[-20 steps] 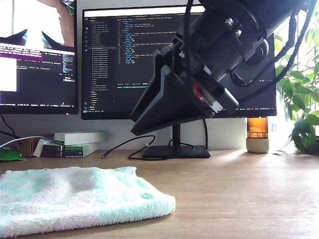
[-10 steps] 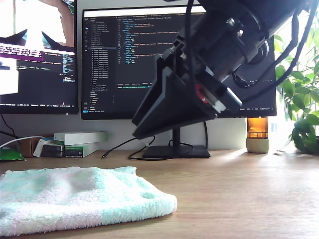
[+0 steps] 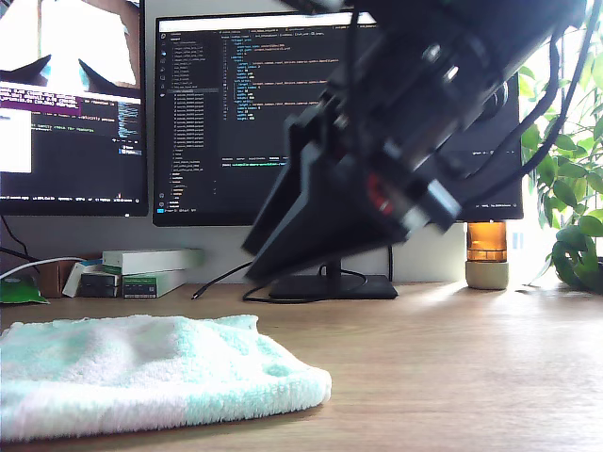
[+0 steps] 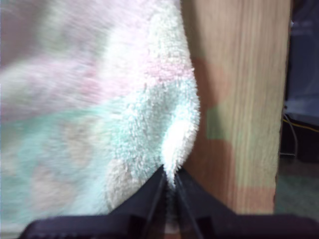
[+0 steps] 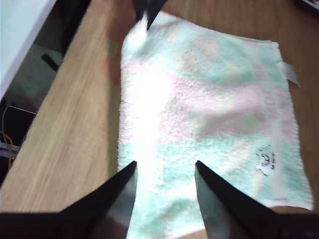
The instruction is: Fold the tea towel to a neat square and place it to the right
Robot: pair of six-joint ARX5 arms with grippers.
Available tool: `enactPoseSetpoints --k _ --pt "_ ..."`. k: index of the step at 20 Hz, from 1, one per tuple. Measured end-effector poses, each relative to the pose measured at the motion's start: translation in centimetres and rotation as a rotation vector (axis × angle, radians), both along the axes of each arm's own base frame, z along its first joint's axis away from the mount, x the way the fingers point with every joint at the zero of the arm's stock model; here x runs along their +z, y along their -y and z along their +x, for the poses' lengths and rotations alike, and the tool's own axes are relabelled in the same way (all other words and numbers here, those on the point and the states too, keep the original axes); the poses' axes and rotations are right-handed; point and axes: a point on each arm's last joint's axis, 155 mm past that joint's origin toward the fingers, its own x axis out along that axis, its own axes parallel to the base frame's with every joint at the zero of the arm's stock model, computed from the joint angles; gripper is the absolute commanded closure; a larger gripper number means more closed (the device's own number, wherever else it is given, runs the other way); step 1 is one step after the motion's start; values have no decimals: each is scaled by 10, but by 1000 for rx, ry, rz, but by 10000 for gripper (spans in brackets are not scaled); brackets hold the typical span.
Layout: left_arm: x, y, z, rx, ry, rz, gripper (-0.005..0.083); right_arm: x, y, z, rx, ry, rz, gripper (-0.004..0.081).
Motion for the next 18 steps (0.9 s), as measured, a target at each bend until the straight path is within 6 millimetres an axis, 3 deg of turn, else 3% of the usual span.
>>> enactPoseSetpoints --k 4,9,13,18 --pt "18 4 5 26 26 -36 797 -3 -8 -7 32 -9 9 433" --pt "47 13 19 46 74 -82 797 -31 -10 -14 33 -73 -39 433" --pt "56 14 22 64 77 -92 797 -35 -9 -11 19 -67 -55 433" --pt "71 18 29 68 110 -112 797 -60 -2 -7 -10 -84 -124 433"
